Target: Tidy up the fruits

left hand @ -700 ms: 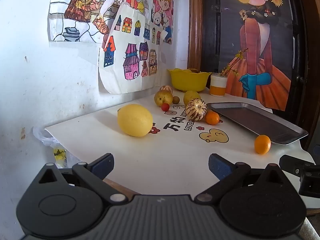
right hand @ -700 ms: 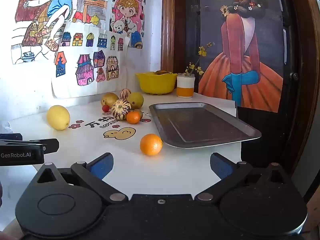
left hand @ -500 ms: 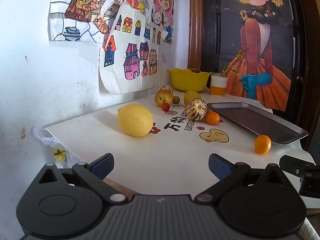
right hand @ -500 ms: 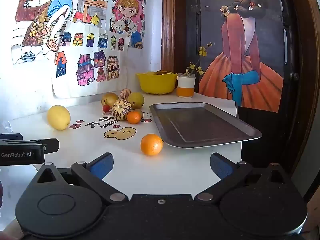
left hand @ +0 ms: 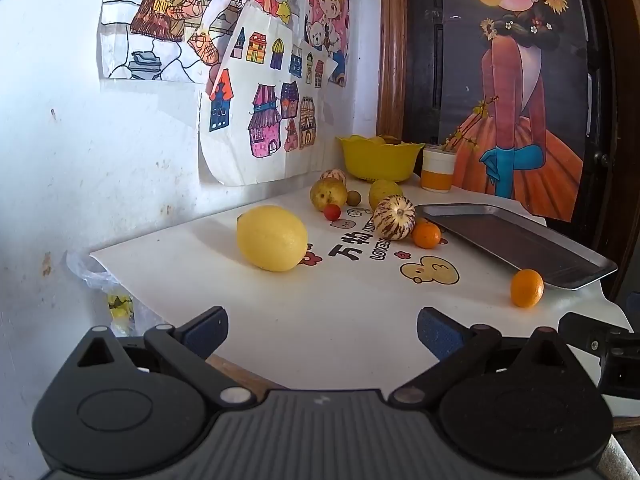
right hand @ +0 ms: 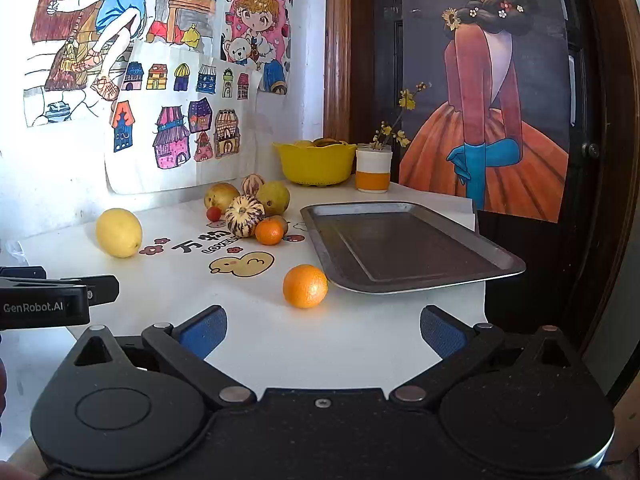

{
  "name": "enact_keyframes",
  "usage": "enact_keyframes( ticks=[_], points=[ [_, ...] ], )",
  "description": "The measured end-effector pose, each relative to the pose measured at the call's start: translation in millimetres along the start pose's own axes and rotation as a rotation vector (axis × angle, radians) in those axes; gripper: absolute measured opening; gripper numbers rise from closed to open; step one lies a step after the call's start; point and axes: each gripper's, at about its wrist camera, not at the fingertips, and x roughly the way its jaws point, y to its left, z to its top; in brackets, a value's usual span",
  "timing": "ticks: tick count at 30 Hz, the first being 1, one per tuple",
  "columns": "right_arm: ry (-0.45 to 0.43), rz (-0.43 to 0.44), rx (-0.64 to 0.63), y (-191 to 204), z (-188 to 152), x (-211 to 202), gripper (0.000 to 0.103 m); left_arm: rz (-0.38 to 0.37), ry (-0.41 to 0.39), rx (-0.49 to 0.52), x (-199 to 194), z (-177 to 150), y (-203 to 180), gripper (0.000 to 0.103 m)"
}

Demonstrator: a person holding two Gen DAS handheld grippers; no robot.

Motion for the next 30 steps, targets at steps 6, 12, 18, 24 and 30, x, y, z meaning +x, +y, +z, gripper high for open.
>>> enact_keyframes(
  ticks=[6,12,18,24,30],
  points=[
    [0.003,0.0,0.001,0.1,0.0,-0.1,0.103,0.002,-0.002,-0.003,-0.1,-2.7,3.7,0.103],
    [0.004,0.001,0.001,0.5,-0.2,0.7,0.103,0.002,-0.001,-0.004,0.2,-1.7,2.5,0.103],
    [0.005,0.001,0.001,0.9,-0.3,0.8,0.103,0.001,0.0,-0.004,0.3,-1.5,2.5,0.103],
    [0.006,0.001,0.001,1.3,-0.2,1.4,0.103,0.001,0.001,-0.005,0.2,-1.7,2.6,0.103],
    [0.008,0.002,0.001,1.4,-0.5,1.6,0.103,0.001,0.002,-0.005,0.4,-1.5,2.5,0.103]
  ],
)
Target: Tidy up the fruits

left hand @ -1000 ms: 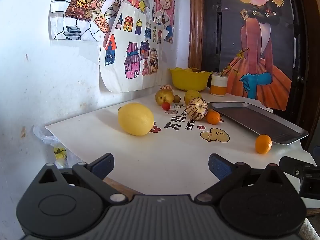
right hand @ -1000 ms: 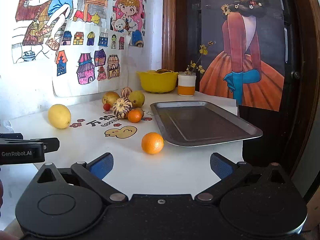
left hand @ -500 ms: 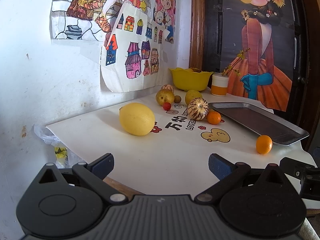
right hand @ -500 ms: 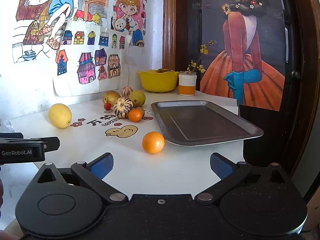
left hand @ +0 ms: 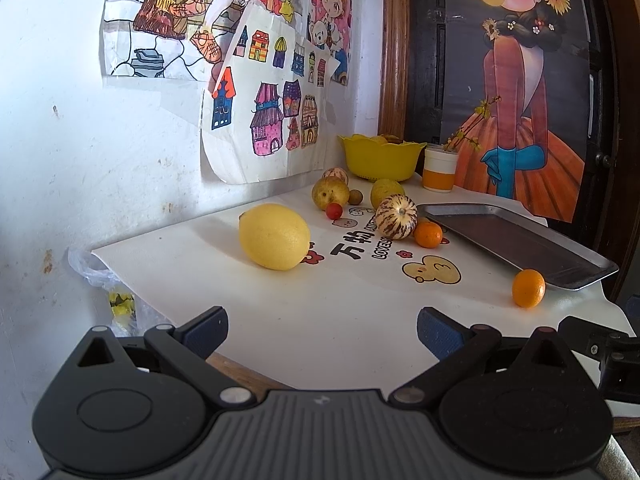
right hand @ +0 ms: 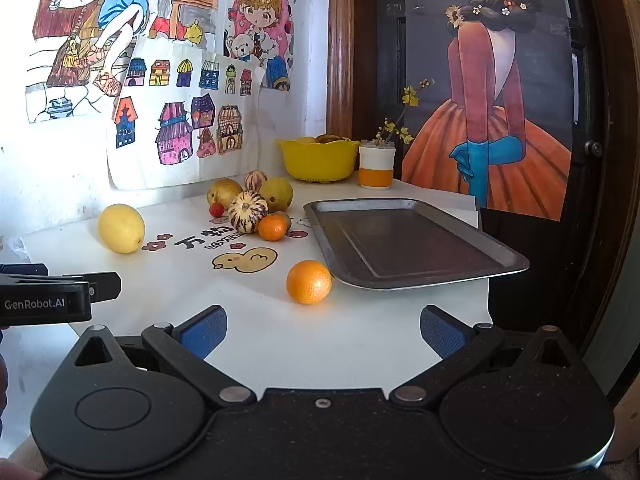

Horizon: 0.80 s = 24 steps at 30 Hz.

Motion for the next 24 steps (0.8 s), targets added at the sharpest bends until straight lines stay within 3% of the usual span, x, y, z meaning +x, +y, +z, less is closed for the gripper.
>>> enact_keyframes(
  ticks=[14,19,24],
  points=[
    [0.02,0.028,0.004,1.3,-1.7,5.2,0.103,0.001,0.002,-0.001,0.2,-0.1,0.1,0.103],
    [0.101,0.135,0.014,14.7,3.3,20.6,0.103,0.019,0.011,-0.007,5.8,-1.7,0.9,0.103],
    [0.178,0.147,0.057,10.8,19.1,37.5,0.103,0.036,0.031,-0.012,16.8,9.8,4.4,0.103]
  ],
)
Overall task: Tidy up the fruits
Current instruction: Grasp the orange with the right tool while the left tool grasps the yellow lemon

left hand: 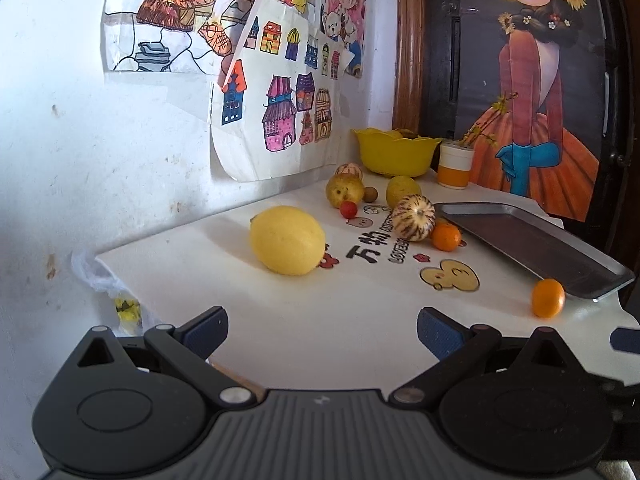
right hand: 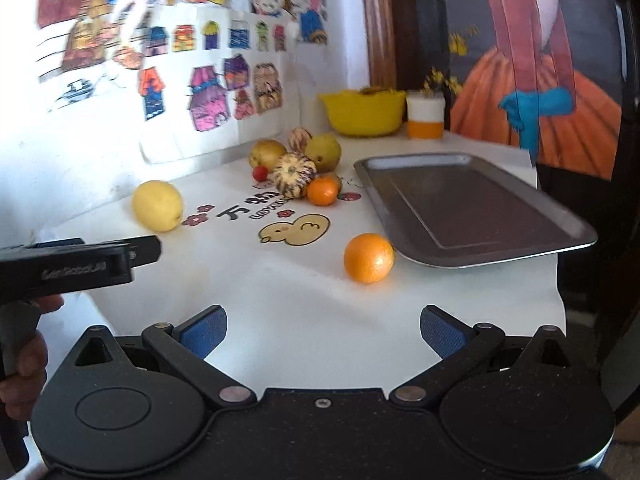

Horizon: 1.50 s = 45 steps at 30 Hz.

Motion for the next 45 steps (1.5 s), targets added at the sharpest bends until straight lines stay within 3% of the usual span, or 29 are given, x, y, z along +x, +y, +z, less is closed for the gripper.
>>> enact_keyframes(
  ticks=[9,14,24,34,42,45],
  points=[
    [0.074,-0.011,0.197,-17.0,25.7,29.8,0.102,0.025,0.006,0.055,27.7,28.5,8.4,0.103],
    [0.04,-0.045,0.253,-17.8,27.3,35.5,0.1,0.031,0.038,0.064,49.9,39.0,14.9,0.103],
    [-0.014,-0.103,0.291,-10.9,28.5,43.1,0.084,0.017,0.099,0.024,81.3,53.2,22.3,0.102],
    [-0.036,-0.122,0.27,-3.6,28.4,49.9,0.065,0.023,0.12,0.003,96.4,53.8,27.0,0.088],
    [-0.046,-0.137,0.274,-7.0,27.9,51.5,0.049,0.037,0.121,0.015,101.4,53.5,22.7,0.065],
    [-0.05,-0.142,0.283,-9.1,27.0,51.1,0.04,0.038,0.12,0.019,100.5,53.0,22.1,0.065]
  ],
)
